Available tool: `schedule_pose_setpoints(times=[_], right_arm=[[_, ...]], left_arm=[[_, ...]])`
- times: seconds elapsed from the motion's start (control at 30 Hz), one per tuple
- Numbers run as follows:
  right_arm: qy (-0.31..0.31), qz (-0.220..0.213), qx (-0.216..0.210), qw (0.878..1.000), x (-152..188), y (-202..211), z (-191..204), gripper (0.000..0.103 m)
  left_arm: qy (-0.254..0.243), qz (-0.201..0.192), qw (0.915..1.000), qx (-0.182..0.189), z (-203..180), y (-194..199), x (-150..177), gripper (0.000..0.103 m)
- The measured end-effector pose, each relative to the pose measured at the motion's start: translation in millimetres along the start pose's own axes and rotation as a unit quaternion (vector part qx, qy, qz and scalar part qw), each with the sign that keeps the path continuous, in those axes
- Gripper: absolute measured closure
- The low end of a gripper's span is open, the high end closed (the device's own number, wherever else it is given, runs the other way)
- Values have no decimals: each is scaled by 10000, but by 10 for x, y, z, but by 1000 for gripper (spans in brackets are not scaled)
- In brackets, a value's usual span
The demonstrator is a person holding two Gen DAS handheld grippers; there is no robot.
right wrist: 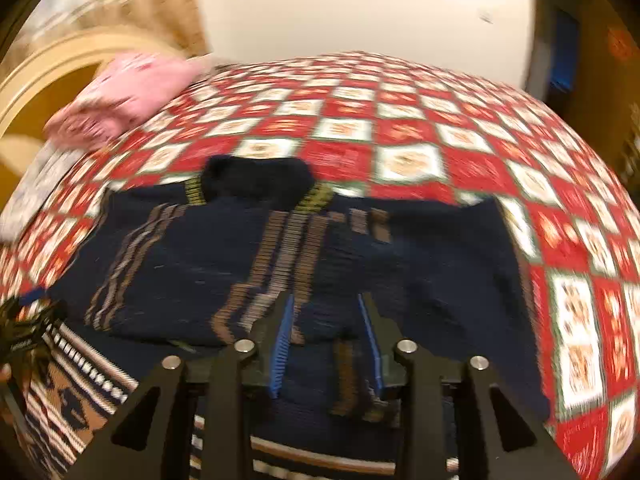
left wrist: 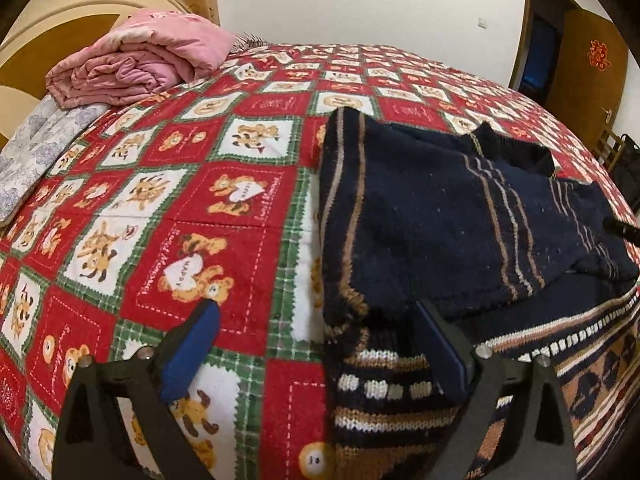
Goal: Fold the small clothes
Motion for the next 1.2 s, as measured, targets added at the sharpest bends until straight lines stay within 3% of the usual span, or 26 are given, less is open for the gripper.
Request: schedule_pose_setpoints(times=[0.2,0.57,0.87,1.2], right_arm=[[270,542,41,9982,56,-383,261,62],[104,577,94,9982,399,-113,-32,62],[-28,827,233,9963,1083,185,-273,62],[-217,684,229,9972,1747,622,-348,61]], left_arm=[[-38,57,10000,35,-7,-22,18,5],[-49,95,9999,49,-12,232,401,5],[-92,188,9998,3,-27,504,904,5],[-56,105,9999,33,-99,784,1447,5]])
Point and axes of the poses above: each gripper's, at about its wrist camera, not at the fingertips, and y roughly against the way its jaws point, z to its left, x to its underside, the point moved 3 cm from there along -y, roughly the way its jaws point, and after that the axes turned 13 degrees about z, right-handed, at the moved point
